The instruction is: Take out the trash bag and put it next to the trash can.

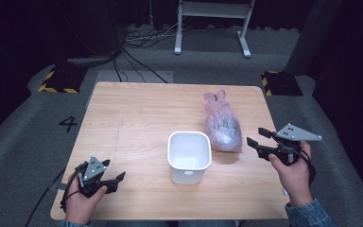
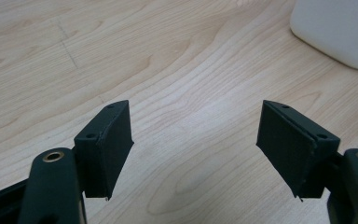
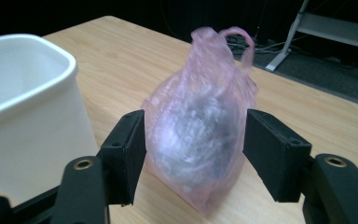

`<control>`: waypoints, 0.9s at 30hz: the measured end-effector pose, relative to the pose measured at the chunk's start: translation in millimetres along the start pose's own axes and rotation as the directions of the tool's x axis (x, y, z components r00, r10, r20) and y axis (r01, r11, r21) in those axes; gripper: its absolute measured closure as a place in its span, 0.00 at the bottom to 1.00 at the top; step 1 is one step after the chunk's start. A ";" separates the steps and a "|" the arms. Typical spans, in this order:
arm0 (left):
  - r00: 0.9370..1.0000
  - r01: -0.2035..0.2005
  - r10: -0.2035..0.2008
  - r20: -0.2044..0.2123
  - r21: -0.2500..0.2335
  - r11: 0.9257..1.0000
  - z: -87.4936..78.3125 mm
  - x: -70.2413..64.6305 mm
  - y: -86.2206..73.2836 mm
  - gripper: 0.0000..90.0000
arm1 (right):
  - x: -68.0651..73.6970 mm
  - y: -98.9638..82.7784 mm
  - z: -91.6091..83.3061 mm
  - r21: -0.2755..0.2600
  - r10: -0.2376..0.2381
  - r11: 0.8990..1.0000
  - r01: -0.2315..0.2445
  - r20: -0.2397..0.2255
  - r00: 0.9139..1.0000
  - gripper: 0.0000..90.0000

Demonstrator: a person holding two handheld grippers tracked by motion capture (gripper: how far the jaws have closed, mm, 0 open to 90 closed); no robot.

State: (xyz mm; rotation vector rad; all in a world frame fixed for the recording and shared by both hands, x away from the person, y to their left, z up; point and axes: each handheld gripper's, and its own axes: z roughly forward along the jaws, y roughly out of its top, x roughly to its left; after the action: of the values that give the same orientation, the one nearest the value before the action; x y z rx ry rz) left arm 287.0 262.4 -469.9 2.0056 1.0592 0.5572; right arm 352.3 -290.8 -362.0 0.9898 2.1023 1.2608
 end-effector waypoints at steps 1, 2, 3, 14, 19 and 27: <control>1.000 0.004 -0.004 -0.001 -0.003 1.000 -0.3 0.8 -0.6 0.29 | -1.1 -3.0 -0.9 0.005 0.002 1.000 -0.002 0.002 1.000 0.43; 1.000 0.009 -0.009 -0.002 -0.002 1.000 -0.7 1.4 -1.1 0.29 | -2.3 -6.2 -1.8 0.012 0.005 1.000 -0.005 0.006 1.000 0.43; 1.000 0.007 -0.007 -0.005 -0.002 1.000 -1.0 2.5 -1.6 0.29 | -3.7 -9.5 -2.7 0.020 0.010 1.000 -0.010 0.008 1.000 0.42; 1.000 0.019 -0.019 -0.014 0.018 1.000 -1.4 8.7 -7.7 0.28 | -18.2 -47.7 -8.3 0.090 0.076 0.993 -0.079 0.036 0.996 0.37; 1.000 0.026 -0.025 -0.019 0.030 0.999 -0.6 12.1 -9.6 0.28 | -23.2 -61.8 -10.6 0.110 0.083 0.990 -0.087 0.043 0.996 0.34; 0.999 0.037 -0.036 -0.024 0.057 0.998 3.9 16.1 -13.1 0.25 | -27.8 -84.7 -9.2 0.154 0.099 0.982 -0.107 0.057 0.993 0.32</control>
State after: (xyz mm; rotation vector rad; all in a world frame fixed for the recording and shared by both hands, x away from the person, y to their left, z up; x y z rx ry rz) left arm 292.2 278.6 -482.5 2.0298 1.1351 0.5370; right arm 334.6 -343.7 -432.1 1.1996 2.1624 1.1202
